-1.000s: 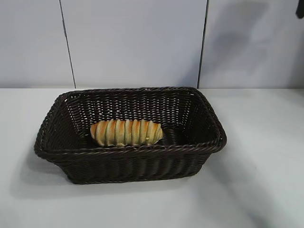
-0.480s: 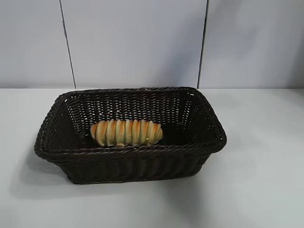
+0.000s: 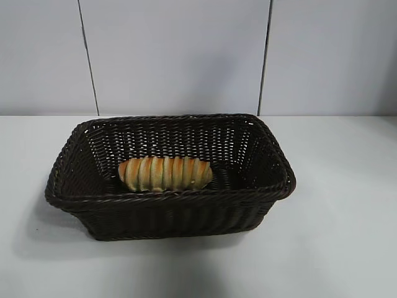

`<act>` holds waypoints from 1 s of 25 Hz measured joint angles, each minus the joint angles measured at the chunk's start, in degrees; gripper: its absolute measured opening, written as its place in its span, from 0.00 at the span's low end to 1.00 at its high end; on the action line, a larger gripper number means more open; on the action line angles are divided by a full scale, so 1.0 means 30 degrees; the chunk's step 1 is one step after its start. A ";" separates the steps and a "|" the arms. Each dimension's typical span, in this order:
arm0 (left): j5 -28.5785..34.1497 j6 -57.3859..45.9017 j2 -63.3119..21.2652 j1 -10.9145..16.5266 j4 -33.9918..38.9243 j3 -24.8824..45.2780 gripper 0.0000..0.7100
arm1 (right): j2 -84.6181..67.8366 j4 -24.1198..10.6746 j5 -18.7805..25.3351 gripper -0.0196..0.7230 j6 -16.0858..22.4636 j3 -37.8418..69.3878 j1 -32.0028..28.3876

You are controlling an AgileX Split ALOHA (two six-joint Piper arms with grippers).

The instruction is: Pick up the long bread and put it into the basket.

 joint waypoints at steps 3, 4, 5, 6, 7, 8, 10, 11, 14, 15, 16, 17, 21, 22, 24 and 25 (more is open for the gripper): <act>0.0000 0.0000 0.0000 0.0000 0.0000 0.0000 0.97 | -0.1624 -0.0256 -0.0660 0.96 0.0025 0.1303 0.0957; 0.0000 0.0000 0.0000 0.0000 0.0000 0.0000 0.97 | -0.2258 -0.0282 -0.0710 0.96 0.0023 0.1644 0.1139; 0.0000 0.0000 0.0000 0.0000 0.0000 0.0000 0.97 | -0.2919 -0.0378 -0.0710 0.96 0.0023 0.1969 0.1192; 0.0000 0.0000 0.0000 0.0000 0.0000 0.0000 0.97 | -0.3590 -0.0508 -0.0710 0.96 0.0023 0.2293 0.1192; 0.0000 0.0000 0.0000 0.0000 0.0000 0.0000 0.97 | -0.4152 -0.0595 -0.0710 0.96 0.0023 0.2582 0.1192; 0.0000 0.0000 0.0000 0.0000 0.0000 0.0000 0.97 | -0.4815 -0.0685 -0.0710 0.96 0.0072 0.2958 0.1192; 0.0000 0.0000 0.0000 0.0000 0.0000 0.0000 0.97 | -0.6005 -0.0862 -0.0710 0.96 0.0144 0.3757 0.1192; 0.0000 0.0000 0.0000 0.0000 0.0000 0.0000 0.97 | -0.6631 -0.0915 -0.0693 0.96 0.0184 0.4253 0.1192; 0.0000 0.0000 0.0000 0.0000 0.0000 0.0000 0.97 | -0.8412 -0.0954 -0.0693 0.96 0.0241 0.5816 0.1192; 0.0000 0.0000 0.0000 0.0000 0.0000 0.0000 0.97 | -0.9048 -0.0954 -0.0654 0.96 0.0241 0.6369 0.1192; 0.0000 0.0000 0.0000 0.0000 0.0000 0.0000 0.97 | -0.9670 -0.0954 -0.0585 0.96 0.0241 0.6888 0.1192; 0.0000 0.0000 0.0000 0.0000 0.0000 0.0000 0.97 | -1.0175 -0.0975 -0.0469 0.96 0.0241 0.7303 0.1192; 0.0000 0.0000 0.0000 0.0000 0.0000 0.0000 0.97 | -1.2130 -0.1200 0.0565 0.96 0.0249 0.9059 0.1192; 0.0000 0.0000 0.0000 0.0000 0.0000 0.0000 0.97 | -1.2345 -0.1240 0.0776 0.96 0.0264 0.9486 0.1192; 0.0000 0.0000 0.0000 0.0000 0.0000 0.0000 0.97 | -1.2382 -0.1388 0.1313 0.96 0.0307 1.0252 0.1192; 0.0000 0.0000 0.0000 0.0000 0.0000 0.0000 0.97 | -1.2382 -0.1407 0.1570 0.96 0.0341 1.0545 0.1192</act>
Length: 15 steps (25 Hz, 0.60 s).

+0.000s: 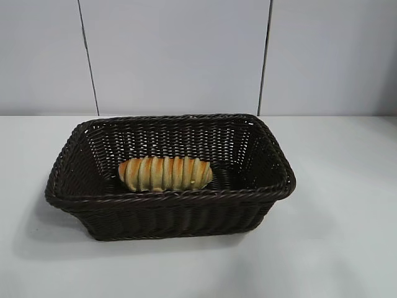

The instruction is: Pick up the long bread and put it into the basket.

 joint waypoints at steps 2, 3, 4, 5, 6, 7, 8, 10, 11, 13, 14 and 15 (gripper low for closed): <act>0.0000 0.0000 0.0000 0.0000 0.0000 0.0000 0.97 | 0.0000 -0.0016 0.0346 0.96 0.0048 0.0681 0.0000; 0.0000 0.0000 0.0000 0.0000 0.0000 0.0000 0.97 | 0.0000 -0.0022 0.0434 0.96 0.0099 0.0972 0.0000; 0.0000 0.0000 0.0000 0.0000 0.0000 0.0000 0.97 | 0.0000 -0.0043 0.0523 0.96 0.0120 0.1324 0.0000; 0.0000 0.0000 0.0000 0.0000 0.0000 0.0000 0.97 | 0.0000 -0.0060 0.0523 0.96 0.0120 0.1622 0.0000; 0.0000 0.0000 0.0000 0.0000 0.0000 0.0000 0.97 | 0.0000 -0.0060 0.0496 0.96 0.0149 0.1800 0.0000; 0.0000 0.0000 0.0000 0.0000 0.0000 0.0000 0.97 | 0.0000 -0.0060 0.0411 0.96 0.0218 0.1894 0.0000; 0.0000 0.0000 0.0000 0.0000 0.0000 0.0000 0.97 | 0.0000 -0.0060 0.0275 0.96 0.0392 0.1998 0.0000; 0.0000 0.0000 0.0000 0.0000 0.0000 0.0000 0.97 | 0.0000 -0.0160 0.0169 0.96 0.0727 0.2091 0.0000; 0.0000 0.0000 0.0000 0.0000 0.0000 0.0000 0.97 | 0.0000 -0.0287 0.0169 0.96 0.0959 0.2091 0.0000; 0.0000 0.0000 0.0000 0.0000 0.0000 0.0000 0.97 | 0.0000 -0.0647 0.0155 0.96 0.1458 0.2091 0.0000; 0.0000 0.0000 0.0000 0.0000 0.0000 0.0000 0.97 | 0.0000 -0.0829 0.0155 0.96 0.1747 0.2091 0.0000; 0.0000 0.0000 0.0000 0.0000 0.0000 0.0000 0.97 | 0.0000 -0.0996 0.0149 0.96 0.2050 0.2091 0.0000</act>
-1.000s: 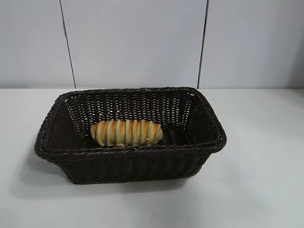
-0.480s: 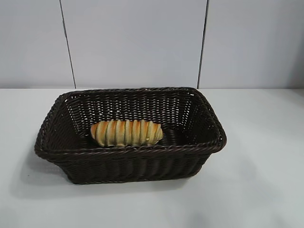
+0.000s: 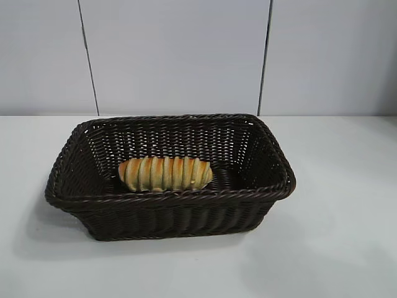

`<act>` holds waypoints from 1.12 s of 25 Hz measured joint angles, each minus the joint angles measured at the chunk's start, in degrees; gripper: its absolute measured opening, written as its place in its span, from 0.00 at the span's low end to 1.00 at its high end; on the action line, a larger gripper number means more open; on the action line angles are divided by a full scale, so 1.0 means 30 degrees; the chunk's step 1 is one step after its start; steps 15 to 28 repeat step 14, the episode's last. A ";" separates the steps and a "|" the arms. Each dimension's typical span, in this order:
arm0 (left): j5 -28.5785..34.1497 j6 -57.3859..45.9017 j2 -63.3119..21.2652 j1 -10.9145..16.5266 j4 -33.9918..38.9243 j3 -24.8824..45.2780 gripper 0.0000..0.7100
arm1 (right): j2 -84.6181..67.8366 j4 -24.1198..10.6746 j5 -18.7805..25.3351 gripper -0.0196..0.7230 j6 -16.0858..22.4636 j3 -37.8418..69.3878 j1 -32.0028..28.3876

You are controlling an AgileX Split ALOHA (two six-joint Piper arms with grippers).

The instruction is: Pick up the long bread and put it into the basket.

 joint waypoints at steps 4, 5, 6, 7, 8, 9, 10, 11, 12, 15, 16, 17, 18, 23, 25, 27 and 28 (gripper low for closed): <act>0.0000 0.0000 0.0000 0.0000 0.0000 0.0000 0.97 | 0.0000 -0.0430 -0.0040 0.96 0.0602 0.0000 0.0000; 0.0000 0.0000 0.0000 0.0000 0.0000 0.0000 0.97 | 0.0000 -0.0445 -0.0040 0.96 0.0630 0.0000 0.0000; 0.0000 0.0000 0.0000 0.0000 0.0000 0.0000 0.97 | 0.0000 -0.0485 -0.0040 0.96 0.0630 0.0000 0.0000; 0.0000 0.0000 0.0000 0.0000 0.0000 0.0000 0.97 | 0.0000 -0.0486 -0.0040 0.96 0.0646 0.0000 0.0000; 0.0000 0.0000 0.0000 0.0000 0.0000 0.0000 0.97 | 0.0000 -0.0500 -0.0040 0.96 0.0646 0.0000 0.0000; 0.0000 0.0000 0.0000 0.0000 0.0000 0.0000 0.97 | 0.0000 -0.0500 -0.0040 0.96 0.0646 0.0000 0.0000; 0.0000 0.0000 0.0000 0.0000 0.0000 0.0000 0.97 | 0.0000 -0.0500 -0.0040 0.96 0.0646 0.0000 0.0000; 0.0000 0.0000 0.0000 0.0000 0.0000 0.0000 0.97 | 0.0000 -0.0500 -0.0040 0.96 0.0646 0.0000 0.0000; 0.0000 0.0000 0.0000 0.0000 0.0000 0.0000 0.97 | 0.0000 -0.0500 -0.0040 0.96 0.0646 0.0000 0.0000; 0.0000 0.0000 0.0000 0.0000 0.0000 0.0000 0.97 | 0.0000 -0.0500 -0.0040 0.96 0.0646 0.0000 0.0244; 0.0000 0.0000 0.0000 0.0000 0.0000 0.0000 0.97 | 0.0000 -0.0500 -0.0040 0.96 0.0646 0.0000 0.0244; 0.0000 0.0000 0.0000 0.0000 0.0000 0.0000 0.97 | 0.0000 -0.0500 -0.0040 0.96 0.0646 0.0000 0.0244; 0.0000 0.0000 0.0000 0.0000 0.0000 0.0000 0.97 | 0.0000 -0.0500 -0.0040 0.96 0.0646 0.0000 0.0244; 0.0000 0.0000 0.0000 0.0000 0.0000 0.0000 0.97 | 0.0000 -0.0500 -0.0040 0.96 0.0646 0.0000 0.0244; 0.0000 0.0000 0.0000 0.0000 0.0000 0.0000 0.97 | 0.0000 -0.0500 -0.0040 0.96 0.0646 0.0000 0.0244; 0.0000 0.0000 0.0000 0.0000 0.0000 0.0000 0.97 | 0.0000 -0.0500 -0.0040 0.96 0.0646 0.0000 0.0244; 0.0000 0.0000 0.0000 0.0000 0.0000 0.0000 0.97 | 0.0000 -0.0500 -0.0040 0.96 0.0646 0.0000 0.0244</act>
